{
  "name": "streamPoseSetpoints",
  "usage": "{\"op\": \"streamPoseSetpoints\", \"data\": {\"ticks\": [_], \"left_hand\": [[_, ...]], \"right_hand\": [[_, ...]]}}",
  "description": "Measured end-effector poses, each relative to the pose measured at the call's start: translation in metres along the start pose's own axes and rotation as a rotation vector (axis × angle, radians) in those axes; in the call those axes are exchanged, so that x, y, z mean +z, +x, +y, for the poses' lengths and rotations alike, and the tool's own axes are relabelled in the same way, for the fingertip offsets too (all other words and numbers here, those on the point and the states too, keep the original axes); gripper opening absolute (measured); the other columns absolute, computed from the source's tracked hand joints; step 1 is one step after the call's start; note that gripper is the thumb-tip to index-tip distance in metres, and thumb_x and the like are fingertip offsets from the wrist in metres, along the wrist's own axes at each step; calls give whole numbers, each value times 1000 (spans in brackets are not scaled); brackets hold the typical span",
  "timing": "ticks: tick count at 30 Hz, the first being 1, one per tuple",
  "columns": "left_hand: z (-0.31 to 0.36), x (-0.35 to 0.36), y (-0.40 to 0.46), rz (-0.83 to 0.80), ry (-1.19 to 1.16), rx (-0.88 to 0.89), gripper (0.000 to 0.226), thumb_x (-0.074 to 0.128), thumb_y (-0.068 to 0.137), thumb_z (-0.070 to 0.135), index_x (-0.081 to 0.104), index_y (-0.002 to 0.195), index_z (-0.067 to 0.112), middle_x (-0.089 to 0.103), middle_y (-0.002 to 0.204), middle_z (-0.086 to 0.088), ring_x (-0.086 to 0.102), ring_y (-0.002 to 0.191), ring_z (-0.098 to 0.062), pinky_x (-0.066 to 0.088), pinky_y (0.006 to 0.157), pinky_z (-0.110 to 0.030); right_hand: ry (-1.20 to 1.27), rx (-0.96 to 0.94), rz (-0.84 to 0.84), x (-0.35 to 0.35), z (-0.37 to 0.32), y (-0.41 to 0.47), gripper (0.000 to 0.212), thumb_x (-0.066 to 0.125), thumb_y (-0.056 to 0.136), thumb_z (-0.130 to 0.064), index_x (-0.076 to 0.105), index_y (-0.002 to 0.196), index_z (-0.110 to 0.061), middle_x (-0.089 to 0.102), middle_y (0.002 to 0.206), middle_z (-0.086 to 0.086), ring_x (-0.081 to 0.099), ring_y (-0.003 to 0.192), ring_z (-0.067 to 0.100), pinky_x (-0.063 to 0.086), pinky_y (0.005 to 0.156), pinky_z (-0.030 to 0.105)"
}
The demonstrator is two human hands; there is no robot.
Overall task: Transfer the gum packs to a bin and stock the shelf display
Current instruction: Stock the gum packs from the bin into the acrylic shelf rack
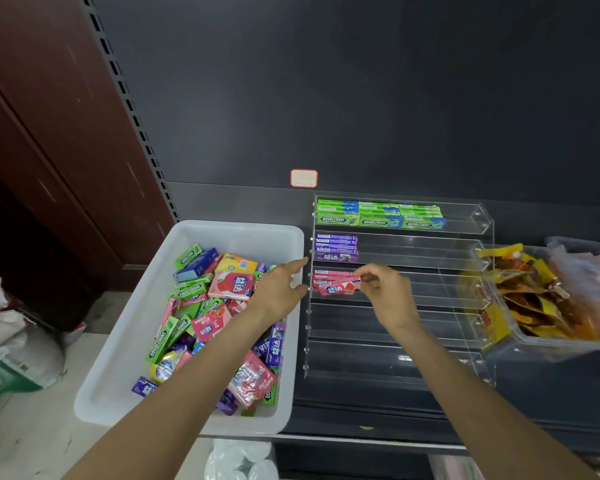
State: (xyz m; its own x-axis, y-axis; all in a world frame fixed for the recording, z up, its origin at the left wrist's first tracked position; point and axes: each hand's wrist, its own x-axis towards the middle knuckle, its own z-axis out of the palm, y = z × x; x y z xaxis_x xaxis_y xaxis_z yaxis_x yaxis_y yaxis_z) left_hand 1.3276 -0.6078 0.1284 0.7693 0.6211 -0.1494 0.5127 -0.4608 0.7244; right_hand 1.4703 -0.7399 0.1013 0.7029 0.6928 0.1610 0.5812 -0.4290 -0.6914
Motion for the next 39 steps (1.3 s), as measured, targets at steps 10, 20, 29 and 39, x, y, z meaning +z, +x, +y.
{"op": "streamPoseSetpoints", "data": {"ticks": [10,20,29,39], "left_hand": [[-2,3,-1,11,18,28,50,52,95,22,37,142,29,45,143,-2,44,129,-19,41,101,-31],[-69,-56,-14,244,106,-11,32,58,90,13,59,122,14,56,127,-8,56,111,-23,40,92,-25],[-143,-103,-4,125,231,-115,71,60,89,30,22,148,17,17,156,-4,15,143,-23,19,115,-33],[-168,-97,7,22,247,-58,76,64,85,34,23,147,19,15,156,-2,12,142,-24,17,115,-36]], "right_hand": [[-254,-121,-139,15,-7,-7,24,65,87,-18,69,110,-13,59,111,5,53,107,17,46,93,27],[6,-273,-143,54,-87,-4,21,58,90,-10,67,109,-12,60,103,2,58,96,14,46,84,22],[-186,2,-417,137,-125,18,44,44,98,-18,37,141,-10,44,139,13,44,127,25,33,105,31],[-432,188,-353,174,-115,18,20,54,92,-14,60,110,-9,62,111,11,57,102,24,46,87,31]]}}
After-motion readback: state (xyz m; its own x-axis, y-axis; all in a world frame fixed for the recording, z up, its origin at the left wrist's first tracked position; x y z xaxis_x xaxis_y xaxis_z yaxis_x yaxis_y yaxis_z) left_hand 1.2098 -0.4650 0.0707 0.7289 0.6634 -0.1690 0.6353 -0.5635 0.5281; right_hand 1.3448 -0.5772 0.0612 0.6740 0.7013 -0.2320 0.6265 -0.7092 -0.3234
